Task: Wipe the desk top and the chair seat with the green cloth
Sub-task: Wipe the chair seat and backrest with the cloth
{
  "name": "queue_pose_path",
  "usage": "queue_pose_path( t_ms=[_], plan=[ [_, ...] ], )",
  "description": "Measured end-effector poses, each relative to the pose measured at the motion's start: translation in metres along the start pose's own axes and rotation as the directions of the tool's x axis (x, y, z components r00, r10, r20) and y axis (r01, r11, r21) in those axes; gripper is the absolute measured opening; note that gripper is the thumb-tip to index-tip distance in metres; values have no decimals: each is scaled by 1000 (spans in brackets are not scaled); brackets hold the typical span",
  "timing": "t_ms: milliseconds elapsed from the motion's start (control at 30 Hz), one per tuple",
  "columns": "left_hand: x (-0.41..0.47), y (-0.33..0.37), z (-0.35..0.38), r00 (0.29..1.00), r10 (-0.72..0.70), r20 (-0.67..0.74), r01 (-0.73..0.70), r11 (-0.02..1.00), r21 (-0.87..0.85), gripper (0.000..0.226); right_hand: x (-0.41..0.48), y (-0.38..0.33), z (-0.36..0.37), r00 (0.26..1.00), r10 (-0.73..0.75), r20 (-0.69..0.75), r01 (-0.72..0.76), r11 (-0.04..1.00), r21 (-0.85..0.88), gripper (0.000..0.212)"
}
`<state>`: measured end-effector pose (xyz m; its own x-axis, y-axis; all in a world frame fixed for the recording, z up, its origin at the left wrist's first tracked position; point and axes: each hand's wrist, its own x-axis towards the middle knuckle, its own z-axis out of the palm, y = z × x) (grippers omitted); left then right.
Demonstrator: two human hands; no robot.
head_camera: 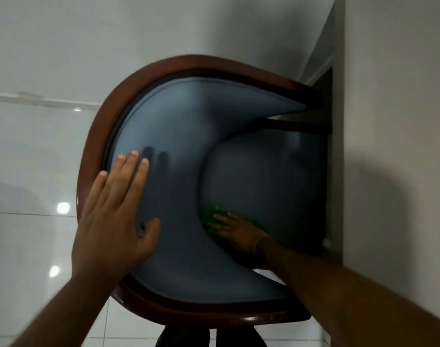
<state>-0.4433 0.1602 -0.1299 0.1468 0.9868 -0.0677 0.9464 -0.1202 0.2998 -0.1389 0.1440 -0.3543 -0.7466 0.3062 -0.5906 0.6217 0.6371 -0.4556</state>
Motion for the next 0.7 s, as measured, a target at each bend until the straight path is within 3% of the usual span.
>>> queue_pose_path(
  t_ms=[100, 233, 333, 400, 467, 567, 633, 700],
  plan=[
    [-1, 0, -1, 1000, 9, 8, -9, 1000, 0, 102, -31, -11, -7, 993, 76, 89, -83, 993, 82, 54],
    [-2, -3, -1, 999, 36, 23, -36, 999, 0, 100, -59, -39, -26, 932, 328, 154, -360, 892, 275, 53],
    [-2, -2, -4, 998, 40, 44, -40, 999, -10, 95, -79, -57, -47, 833, 484, 267, -553, 731, 400, 52],
    [-2, -1, -8, 997, 32, 65, -31, 999, -15, 91, -95, -69, -68, 756, 603, 254, -631, 569, 527, 49],
    [-6, 3, -16, 993, 28, 112, -27, 1000, -7, 87, -113, -83, -92, 695, 691, 196, -607, 419, 675, 45],
    [-11, 23, -24, 987, 0, 162, 2, 1000, -8, 86, -140, -97, -138, 584, 810, 56, -421, 243, 874, 41],
    [-6, 55, -33, 991, 9, 135, -2, 999, -53, 86, -163, -98, -174, 483, 873, -64, -263, 214, 941, 40],
    [8, 99, -51, 994, 74, 76, -68, 994, -84, 84, -192, -96, -209, 355, 911, -210, -148, 277, 949, 43]
  ],
)
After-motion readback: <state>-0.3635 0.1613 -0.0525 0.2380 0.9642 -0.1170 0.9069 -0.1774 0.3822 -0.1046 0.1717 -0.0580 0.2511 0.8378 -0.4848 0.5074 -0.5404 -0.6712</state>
